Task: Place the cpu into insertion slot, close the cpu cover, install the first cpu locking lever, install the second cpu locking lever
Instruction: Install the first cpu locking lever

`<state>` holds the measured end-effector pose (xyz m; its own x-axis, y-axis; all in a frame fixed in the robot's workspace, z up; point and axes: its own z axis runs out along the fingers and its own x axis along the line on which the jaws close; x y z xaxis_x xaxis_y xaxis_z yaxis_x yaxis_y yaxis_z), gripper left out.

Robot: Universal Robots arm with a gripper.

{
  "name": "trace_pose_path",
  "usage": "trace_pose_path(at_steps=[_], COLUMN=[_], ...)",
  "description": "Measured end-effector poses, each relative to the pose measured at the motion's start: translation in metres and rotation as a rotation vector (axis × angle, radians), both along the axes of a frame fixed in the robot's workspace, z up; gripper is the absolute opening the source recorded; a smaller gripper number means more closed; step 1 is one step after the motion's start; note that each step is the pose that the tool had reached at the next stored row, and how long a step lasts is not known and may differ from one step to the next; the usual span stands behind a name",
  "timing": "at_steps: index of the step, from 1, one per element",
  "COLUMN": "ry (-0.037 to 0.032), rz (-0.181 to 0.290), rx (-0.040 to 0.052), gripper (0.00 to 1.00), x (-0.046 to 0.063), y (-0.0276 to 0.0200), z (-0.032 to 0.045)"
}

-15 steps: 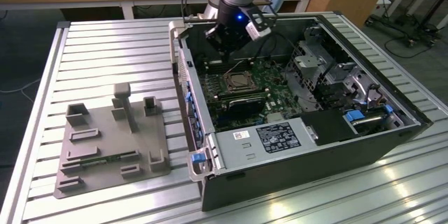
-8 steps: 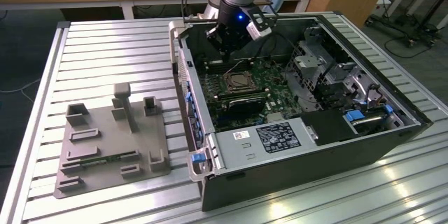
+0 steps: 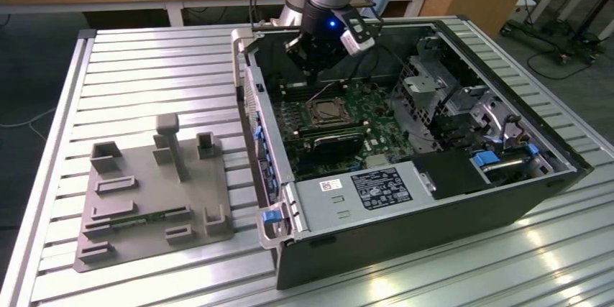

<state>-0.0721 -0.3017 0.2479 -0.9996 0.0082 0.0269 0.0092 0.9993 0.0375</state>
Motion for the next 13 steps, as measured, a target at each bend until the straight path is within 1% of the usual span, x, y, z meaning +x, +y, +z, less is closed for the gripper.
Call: trace_pose_path(at_steps=[2, 7, 13], ry=[0.0001, 0.0, 0.0], rz=[0.006, 0.04, 0.045], rx=[-0.0002, -0.0001, -0.0001], gripper=[0.11, 0.11, 0.11], x=[0.0, 0.0, 0.0], y=[0.0, 0.0, 0.0], z=[-0.0004, -0.0009, -0.0009])
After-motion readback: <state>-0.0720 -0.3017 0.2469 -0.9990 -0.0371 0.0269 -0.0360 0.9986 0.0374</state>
